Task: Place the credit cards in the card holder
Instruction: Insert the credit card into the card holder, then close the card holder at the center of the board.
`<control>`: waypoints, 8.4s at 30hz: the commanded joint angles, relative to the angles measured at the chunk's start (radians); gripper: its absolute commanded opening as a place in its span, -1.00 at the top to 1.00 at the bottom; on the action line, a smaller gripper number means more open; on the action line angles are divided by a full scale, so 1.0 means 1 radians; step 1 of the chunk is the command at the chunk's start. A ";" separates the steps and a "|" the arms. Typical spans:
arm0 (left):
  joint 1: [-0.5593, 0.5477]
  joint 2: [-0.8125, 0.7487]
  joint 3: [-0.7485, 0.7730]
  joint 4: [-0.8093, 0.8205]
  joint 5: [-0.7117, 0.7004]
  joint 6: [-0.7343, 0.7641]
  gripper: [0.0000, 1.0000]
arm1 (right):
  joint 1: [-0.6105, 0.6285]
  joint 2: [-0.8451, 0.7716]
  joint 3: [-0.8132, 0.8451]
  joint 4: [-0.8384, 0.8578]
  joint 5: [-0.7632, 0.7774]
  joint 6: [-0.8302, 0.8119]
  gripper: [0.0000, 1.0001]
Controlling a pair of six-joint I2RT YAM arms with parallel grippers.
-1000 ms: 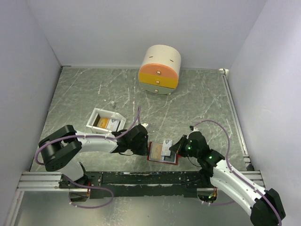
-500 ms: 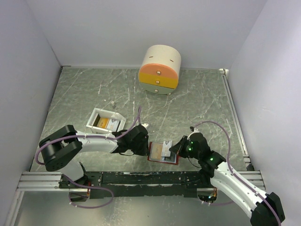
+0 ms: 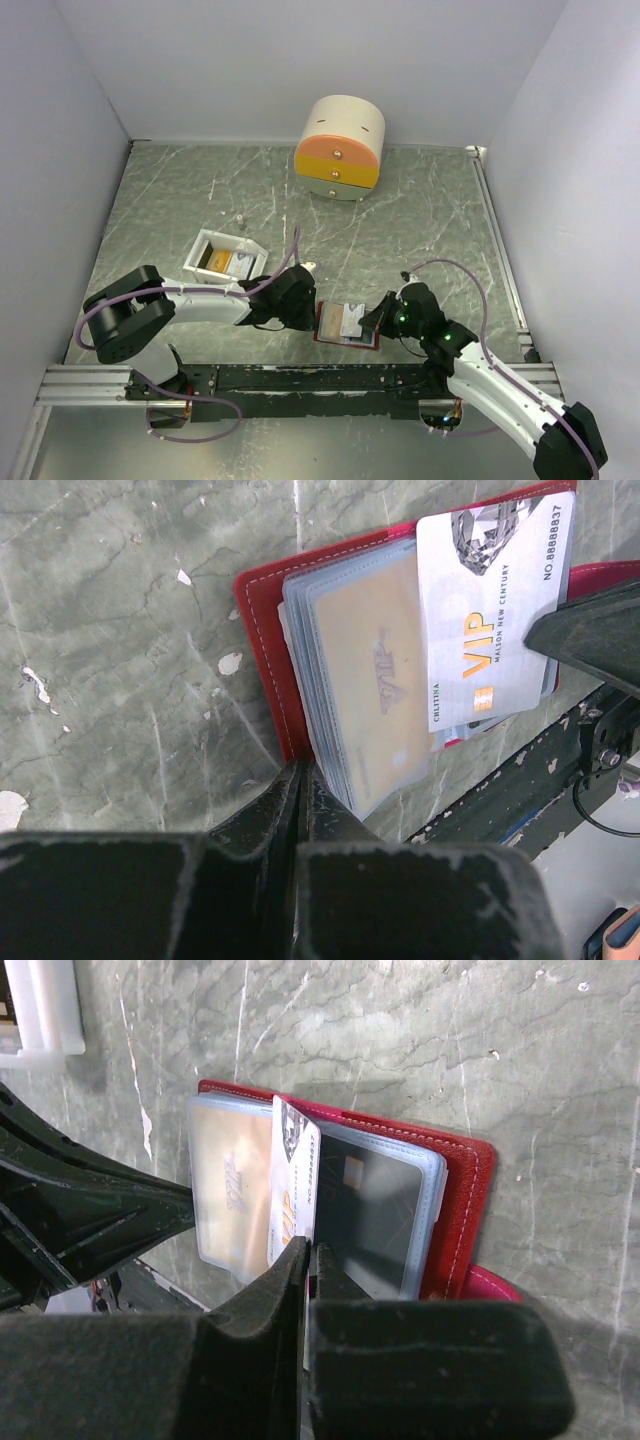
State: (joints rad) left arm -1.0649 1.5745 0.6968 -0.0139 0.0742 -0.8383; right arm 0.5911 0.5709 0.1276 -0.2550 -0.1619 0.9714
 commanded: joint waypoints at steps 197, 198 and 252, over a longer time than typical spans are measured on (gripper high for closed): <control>0.057 -0.109 -0.103 0.425 0.186 -0.143 -0.19 | 0.145 0.497 0.377 -0.154 0.171 0.004 1.00; 0.057 -0.099 -0.099 0.420 0.179 -0.133 -0.18 | 0.146 0.490 0.379 -0.174 0.191 0.001 1.00; 0.000 0.199 0.131 0.133 0.003 0.100 0.65 | 0.135 0.292 0.404 -0.307 0.222 -0.062 0.42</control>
State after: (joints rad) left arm -1.0557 1.7370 0.8330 0.1707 0.1150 -0.7609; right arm 0.7322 0.8989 0.5152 -0.5133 0.0277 0.8898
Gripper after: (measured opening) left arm 0.174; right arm 0.287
